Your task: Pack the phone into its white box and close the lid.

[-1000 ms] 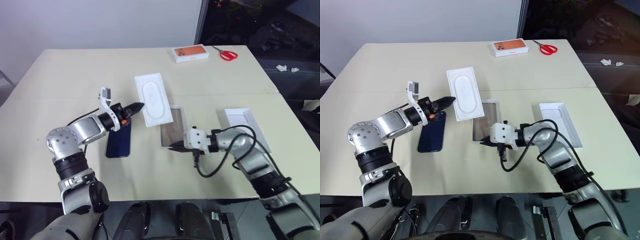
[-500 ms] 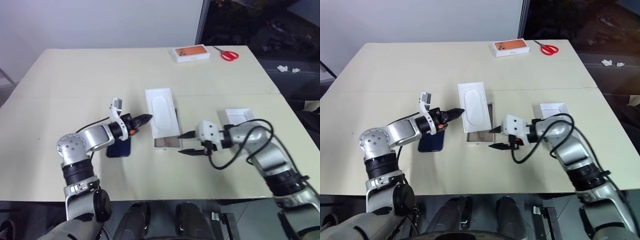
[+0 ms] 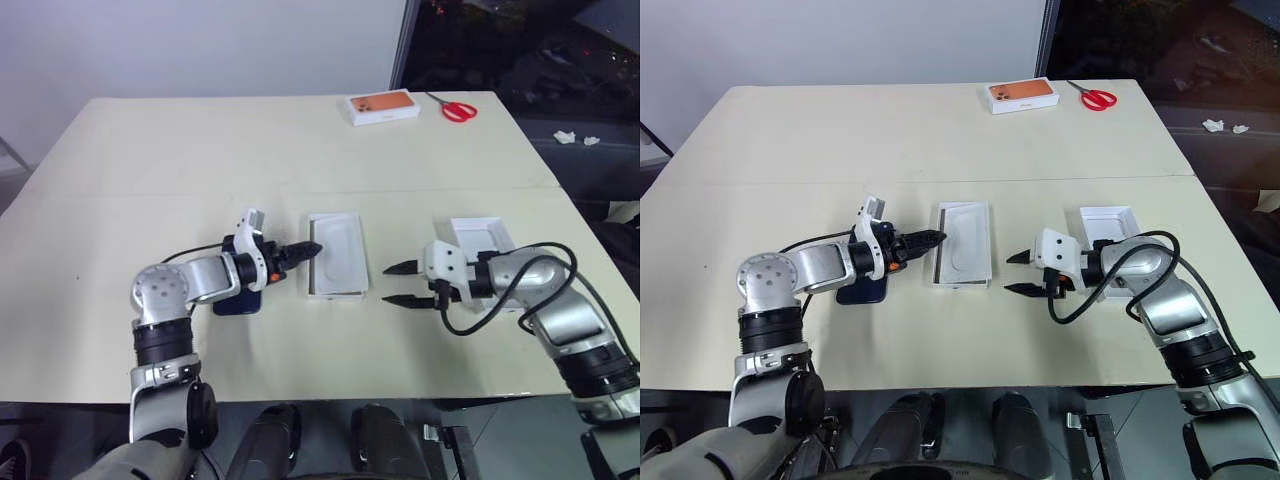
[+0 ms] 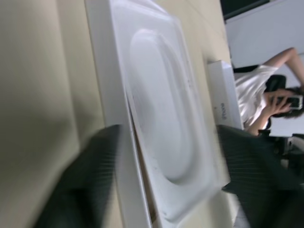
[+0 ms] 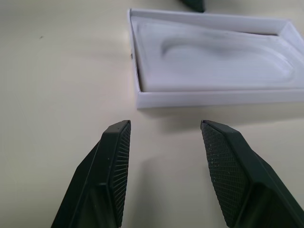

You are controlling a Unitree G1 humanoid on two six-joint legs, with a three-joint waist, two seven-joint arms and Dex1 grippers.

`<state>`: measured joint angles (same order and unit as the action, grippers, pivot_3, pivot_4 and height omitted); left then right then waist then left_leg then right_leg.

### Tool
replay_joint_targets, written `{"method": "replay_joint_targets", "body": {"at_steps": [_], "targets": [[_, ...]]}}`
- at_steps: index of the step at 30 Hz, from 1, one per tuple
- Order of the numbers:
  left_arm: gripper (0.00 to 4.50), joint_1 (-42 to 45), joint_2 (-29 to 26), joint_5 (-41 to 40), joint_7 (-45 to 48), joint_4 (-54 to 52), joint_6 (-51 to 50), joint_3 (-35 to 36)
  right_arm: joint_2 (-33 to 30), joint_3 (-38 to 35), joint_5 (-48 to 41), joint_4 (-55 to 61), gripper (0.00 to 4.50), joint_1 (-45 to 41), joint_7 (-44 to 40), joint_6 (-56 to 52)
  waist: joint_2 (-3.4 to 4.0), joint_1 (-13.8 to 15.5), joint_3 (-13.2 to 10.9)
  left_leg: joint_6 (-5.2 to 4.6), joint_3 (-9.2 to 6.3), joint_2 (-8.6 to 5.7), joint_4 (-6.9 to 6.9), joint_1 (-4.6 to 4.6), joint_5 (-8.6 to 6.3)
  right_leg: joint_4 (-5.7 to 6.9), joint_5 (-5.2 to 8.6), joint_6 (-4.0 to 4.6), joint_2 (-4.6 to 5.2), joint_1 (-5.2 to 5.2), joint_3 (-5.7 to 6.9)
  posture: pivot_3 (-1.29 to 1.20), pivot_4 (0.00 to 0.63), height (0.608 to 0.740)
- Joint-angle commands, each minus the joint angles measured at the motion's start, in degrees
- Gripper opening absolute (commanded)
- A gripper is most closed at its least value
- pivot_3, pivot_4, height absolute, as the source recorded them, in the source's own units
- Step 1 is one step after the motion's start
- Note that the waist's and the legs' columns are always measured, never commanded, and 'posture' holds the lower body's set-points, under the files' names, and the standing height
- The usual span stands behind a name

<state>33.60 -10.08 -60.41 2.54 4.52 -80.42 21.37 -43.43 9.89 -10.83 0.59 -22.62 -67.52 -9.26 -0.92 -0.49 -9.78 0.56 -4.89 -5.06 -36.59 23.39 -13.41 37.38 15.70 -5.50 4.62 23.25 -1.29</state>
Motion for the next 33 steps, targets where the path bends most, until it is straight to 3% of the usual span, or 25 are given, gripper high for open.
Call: {"method": "replay_joint_targets", "body": {"at_steps": [1, 6, 9, 12, 19, 24, 28, 33], "targets": [[4.46, 1.3, -0.7, -0.3, 1.5, -2.1, 1.6, 0.6, 1.4, -2.5, -0.5, -1.0, 2.48, -3.3, 2.2, 1.6, 0.0, -0.1, 0.0, 0.0, 0.0, 0.0, 0.0, 0.0, 0.0, 0.0, 0.0, 0.0, 0.0, 0.0, 0.0, 0.0, 0.15, 0.74], [4.46, 1.7, -2.5, -0.8, 4.1, -5.5, 5.6, 1.8, 2.8, -3.4, -3.0, -0.3, 2.48, -6.4, 1.8, -1.0, 0.0, -0.1, 0.0, 0.01, -0.01, 0.01, 0.02, 0.0, 0.0, -0.01, 0.0, 0.0, -0.01, 0.02, 0.0, 0.0, 0.15, 0.74], [4.5, -0.2, -6.3, 0.6, 10.1, -10.8, 11.9, 1.3, 3.1, -3.7, -2.7, -2.8, 1.55, -8.9, 1.8, 0.0, -0.01, -0.2, 0.0, 0.01, 0.01, 0.01, 0.02, 0.03, 0.0, -0.03, 0.0, 0.0, 0.0, 0.04, 0.0, 0.0, 0.15, 0.74], [4.5, -3.9, -11.9, 4.9, 17.4, -13.7, 18.1, -1.7, 5.2, -2.9, -2.0, -3.6, 0.03, -10.9, 3.1, 1.6, 0.02, -0.3, 0.0, 0.02, 0.04, 0.01, 0.12, -0.01, 0.01, -0.04, 0.0, 0.01, 0.0, 0.06, -0.03, 0.0, 0.15, 0.74], [4.5, -9.3, -19.5, 11.4, 27.0, -13.4, 25.9, -5.7, 11.8, 4.4, 5.3, -4.6, 0.03, -12.5, 7.7, 2.3, 0.01, 0.0, 0.0, 0.12, 0.0, 0.01, 0.28, -0.02, 0.08, -0.06, 0.0, 0.02, 0.02, 0.11, -0.08, 0.0, 0.15, 0.74], [4.5, -14.6, -23.6, 15.5, 34.2, -17.0, 32.3, -7.9, 15.3, 10.5, 15.2, -12.3, 0.03, -16.4, 13.1, 3.5, 0.02, -0.5, 0.0, 0.12, 0.03, -0.01, 0.31, -0.01, 0.08, -0.05, 0.0, 0.03, 0.04, 0.19, -0.1, 0.0, 0.15, 0.74], [4.5, -18.3, -24.9, 17.6, 37.3, -19.0, 36.3, -9.0, 15.2, 14.6, 21.1, -16.8, 0.03, -16.9, 13.8, 7.2, 0.02, -0.3, 0.0, 0.18, 0.02, 0.02, 0.42, -0.01, 0.12, -0.07, 0.0, 0.04, 0.01, 0.23, -0.11, 0.0, 0.15, 0.74], [4.5, -19.2, -24.4, 17.8, 37.1, -19.2, 36.5, -8.6, 18.8, 15.9, 21.2, -17.3, 0.03, -16.1, 13.4, 6.7, 0.0, -0.3, 0.0, 0.13, -0.02, 0.02, 0.39, -0.04, 0.09, -0.06, 0.0, 0.04, 0.02, 0.16, -0.08, 0.0, 0.15, 0.74]]}}
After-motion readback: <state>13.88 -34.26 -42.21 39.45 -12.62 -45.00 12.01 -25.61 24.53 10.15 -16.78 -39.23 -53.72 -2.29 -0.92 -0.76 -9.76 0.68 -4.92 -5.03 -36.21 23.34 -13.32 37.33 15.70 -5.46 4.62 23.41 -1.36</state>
